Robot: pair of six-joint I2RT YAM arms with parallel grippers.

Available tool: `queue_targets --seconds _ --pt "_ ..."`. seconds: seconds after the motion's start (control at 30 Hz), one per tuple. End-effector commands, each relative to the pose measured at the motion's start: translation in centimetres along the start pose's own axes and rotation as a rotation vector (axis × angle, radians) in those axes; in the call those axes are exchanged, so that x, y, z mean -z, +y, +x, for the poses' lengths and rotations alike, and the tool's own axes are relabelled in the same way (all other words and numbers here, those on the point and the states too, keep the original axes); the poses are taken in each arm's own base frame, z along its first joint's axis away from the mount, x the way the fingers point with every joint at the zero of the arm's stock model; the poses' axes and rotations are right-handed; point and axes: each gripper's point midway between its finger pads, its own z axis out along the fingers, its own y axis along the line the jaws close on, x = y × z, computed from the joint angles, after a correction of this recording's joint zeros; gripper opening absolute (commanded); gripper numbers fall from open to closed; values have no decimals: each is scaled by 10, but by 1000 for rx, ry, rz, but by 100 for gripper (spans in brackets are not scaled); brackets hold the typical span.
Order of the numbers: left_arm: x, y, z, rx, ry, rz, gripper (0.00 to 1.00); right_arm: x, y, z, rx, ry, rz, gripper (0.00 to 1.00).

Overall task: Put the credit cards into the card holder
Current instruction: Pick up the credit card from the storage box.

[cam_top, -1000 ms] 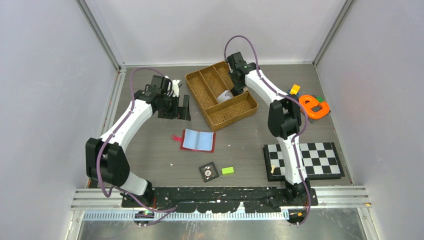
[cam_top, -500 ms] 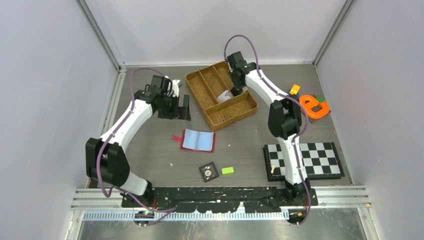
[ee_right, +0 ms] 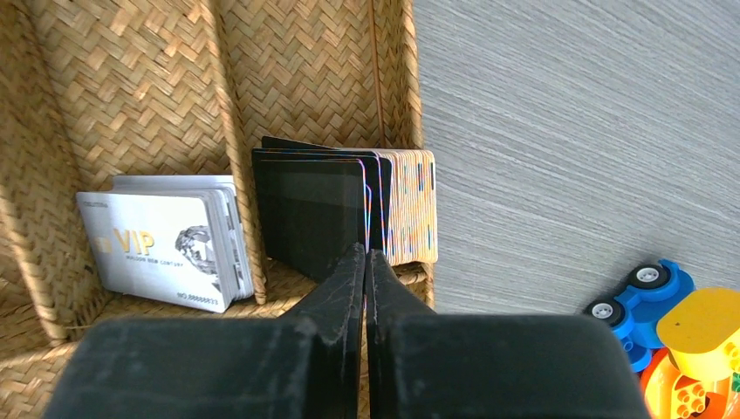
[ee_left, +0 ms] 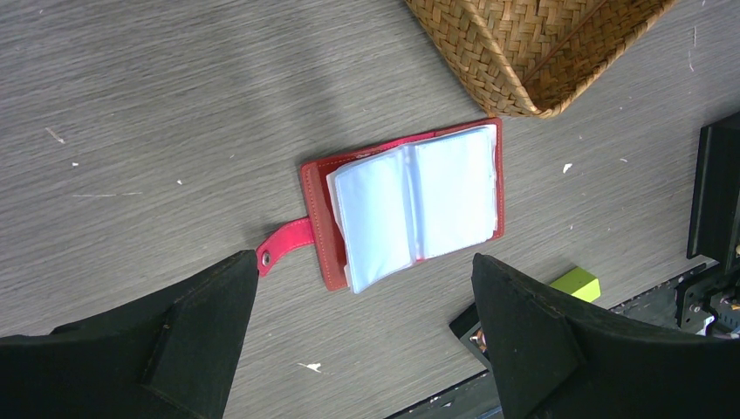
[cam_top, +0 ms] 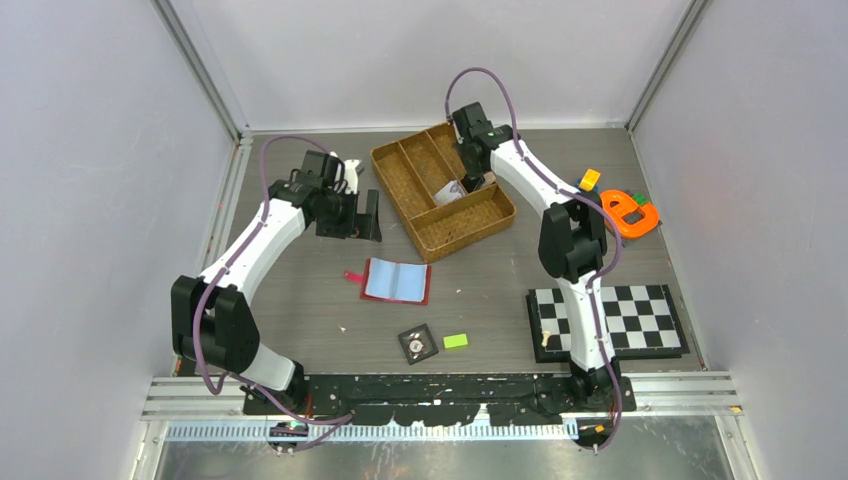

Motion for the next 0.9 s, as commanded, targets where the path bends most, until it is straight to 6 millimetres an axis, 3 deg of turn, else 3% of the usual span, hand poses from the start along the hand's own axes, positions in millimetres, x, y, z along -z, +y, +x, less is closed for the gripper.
queue_targets --seconds 0.0,0.5,0.87 --pt "7 -5 -2 -1 -15 23 95 43 -16 -35 -30 -123 25 1" --pt "9 -5 -2 -9 -26 17 95 65 -5 -48 -71 -183 -83 0" --pt "12 -7 -4 -19 -41 33 94 55 -1 -43 -120 -184 -135 0"
